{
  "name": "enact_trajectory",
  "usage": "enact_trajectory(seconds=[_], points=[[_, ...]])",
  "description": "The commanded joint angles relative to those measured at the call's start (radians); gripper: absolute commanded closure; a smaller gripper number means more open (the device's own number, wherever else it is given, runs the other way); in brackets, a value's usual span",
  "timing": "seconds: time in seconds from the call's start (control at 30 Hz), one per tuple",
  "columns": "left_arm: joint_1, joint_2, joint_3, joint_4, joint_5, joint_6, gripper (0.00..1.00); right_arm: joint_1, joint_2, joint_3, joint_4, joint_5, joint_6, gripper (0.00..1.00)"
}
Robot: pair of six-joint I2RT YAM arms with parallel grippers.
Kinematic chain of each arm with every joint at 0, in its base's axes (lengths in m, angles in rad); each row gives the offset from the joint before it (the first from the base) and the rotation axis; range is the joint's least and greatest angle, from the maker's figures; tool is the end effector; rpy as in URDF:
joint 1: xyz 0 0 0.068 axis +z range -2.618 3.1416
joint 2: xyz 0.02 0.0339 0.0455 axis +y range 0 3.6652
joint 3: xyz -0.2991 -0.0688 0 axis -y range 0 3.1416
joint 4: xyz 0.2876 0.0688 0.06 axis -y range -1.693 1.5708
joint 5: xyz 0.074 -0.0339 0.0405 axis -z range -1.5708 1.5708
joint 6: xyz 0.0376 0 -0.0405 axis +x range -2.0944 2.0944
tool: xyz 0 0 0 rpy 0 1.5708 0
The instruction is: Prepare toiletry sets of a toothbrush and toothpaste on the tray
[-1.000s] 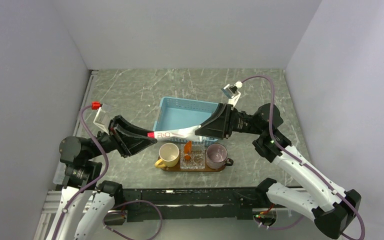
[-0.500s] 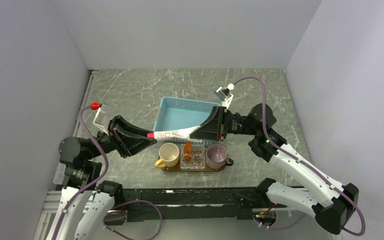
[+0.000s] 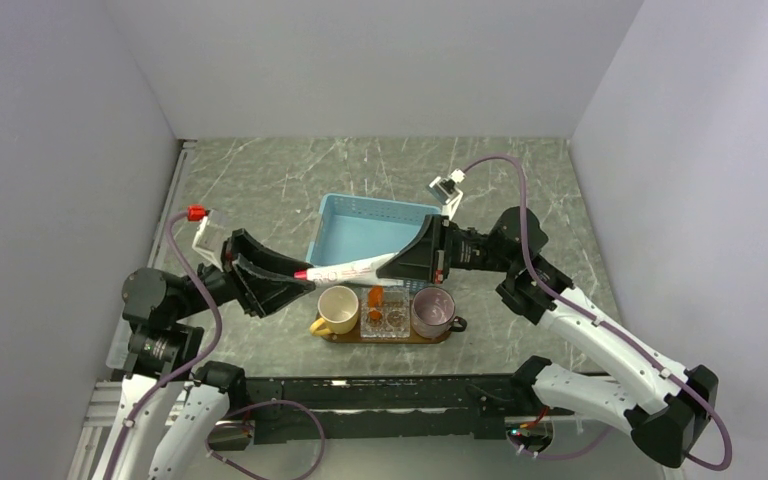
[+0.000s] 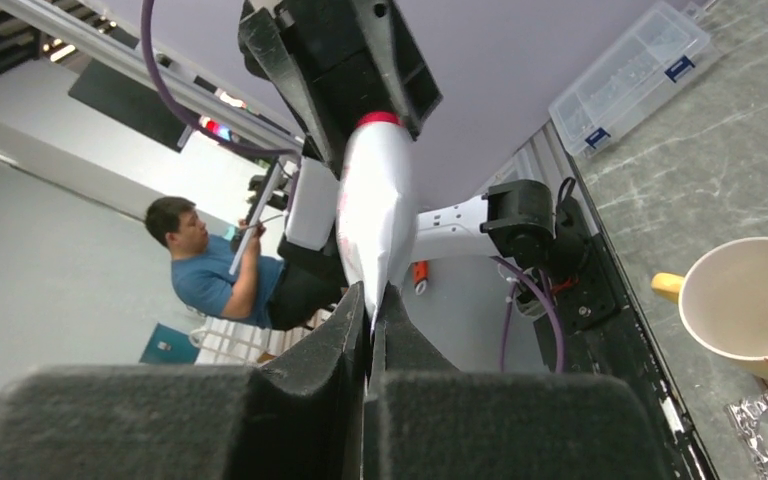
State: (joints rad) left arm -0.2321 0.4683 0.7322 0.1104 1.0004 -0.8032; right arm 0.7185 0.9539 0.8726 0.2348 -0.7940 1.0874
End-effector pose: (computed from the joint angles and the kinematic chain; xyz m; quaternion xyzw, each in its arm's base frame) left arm 0.0928 -0.0545 0.4159 0.2411 0.5858 -0.5935 0.4964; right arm 0.1613 0.1766 0.4093 -0.1785 0.6439 0.7056 0.2361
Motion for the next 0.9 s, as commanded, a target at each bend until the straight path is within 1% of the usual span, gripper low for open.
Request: enact_trajectory(seconds=[0.0, 0.07, 0.13, 0.17, 0.27, 0.3, 0.4, 0.53, 0.7, 0.87], points=[[0.005, 0.008, 0.045, -0.151, -0.034, 0.092, 0.41, 0.017, -0.030, 0.076, -0.040, 0.033, -0.094, 1.00], [0.005, 0.010, 0.063, -0.200, -0.044, 0.126, 0.31, 0.019, -0.043, 0.099, -0.095, 0.049, -0.131, 1.00], [0.005, 0.017, 0.080, -0.240, -0.053, 0.157, 0.24, 0.016, -0.051, 0.128, -0.152, 0.061, -0.168, 1.00], [0.005, 0.020, 0.089, -0.258, -0.056, 0.171, 0.15, 0.015, -0.053, 0.143, -0.181, 0.068, -0.188, 1.00], [0.005, 0.035, 0.123, -0.326, -0.081, 0.219, 0.08, 0.015, -0.050, 0.220, -0.329, 0.107, -0.287, 1.00], [0.005, 0.040, 0.136, -0.353, -0.094, 0.245, 0.01, 0.015, -0.046, 0.251, -0.386, 0.119, -0.321, 1.00], [0.005, 0.051, 0.179, -0.423, -0.134, 0.298, 0.01, 0.015, -0.020, 0.361, -0.571, 0.155, -0.432, 1.00], [0.005, 0.067, 0.235, -0.515, -0.185, 0.371, 0.01, 0.015, 0.024, 0.510, -0.817, 0.247, -0.577, 1.00], [0.005, 0.080, 0.268, -0.593, -0.242, 0.441, 0.01, 0.014, 0.077, 0.702, -1.085, 0.449, -0.685, 1.00], [0.005, 0.105, 0.286, -0.671, -0.311, 0.509, 0.01, 0.013, 0.195, 0.942, -1.343, 0.641, -0.754, 1.00]])
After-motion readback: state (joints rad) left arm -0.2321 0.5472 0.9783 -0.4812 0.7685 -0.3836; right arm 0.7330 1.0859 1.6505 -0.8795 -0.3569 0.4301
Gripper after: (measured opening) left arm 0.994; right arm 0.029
